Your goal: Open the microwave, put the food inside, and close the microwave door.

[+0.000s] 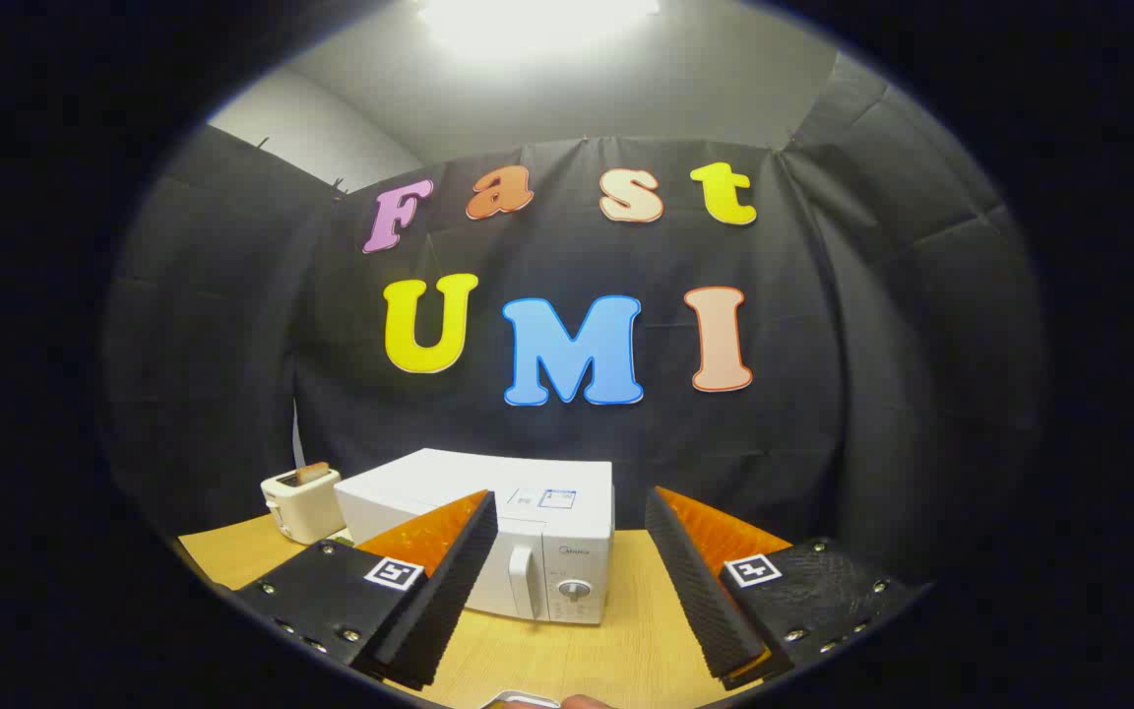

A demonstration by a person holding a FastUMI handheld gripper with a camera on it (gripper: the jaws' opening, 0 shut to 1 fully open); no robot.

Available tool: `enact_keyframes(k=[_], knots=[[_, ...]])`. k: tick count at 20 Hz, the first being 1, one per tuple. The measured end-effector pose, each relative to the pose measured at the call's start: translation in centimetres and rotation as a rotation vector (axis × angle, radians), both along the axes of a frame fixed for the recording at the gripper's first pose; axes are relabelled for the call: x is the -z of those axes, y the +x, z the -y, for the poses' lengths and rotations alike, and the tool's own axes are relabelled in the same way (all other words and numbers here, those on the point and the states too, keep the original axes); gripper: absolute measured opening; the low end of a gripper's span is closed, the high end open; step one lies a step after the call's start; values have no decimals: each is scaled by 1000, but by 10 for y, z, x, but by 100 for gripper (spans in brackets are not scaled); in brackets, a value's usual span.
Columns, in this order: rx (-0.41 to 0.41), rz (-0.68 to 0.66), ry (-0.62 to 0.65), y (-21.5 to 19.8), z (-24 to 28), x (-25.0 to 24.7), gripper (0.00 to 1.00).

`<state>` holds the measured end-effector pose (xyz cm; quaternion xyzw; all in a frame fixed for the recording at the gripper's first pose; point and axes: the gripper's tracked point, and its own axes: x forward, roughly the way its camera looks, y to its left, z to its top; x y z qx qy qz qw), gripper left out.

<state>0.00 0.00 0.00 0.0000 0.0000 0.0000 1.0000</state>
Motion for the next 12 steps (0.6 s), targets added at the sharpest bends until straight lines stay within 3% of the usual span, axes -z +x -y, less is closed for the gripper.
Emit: enact_keyframes(k=[12], knots=[[-8, -9, 24, 12, -15, 9, 96]])
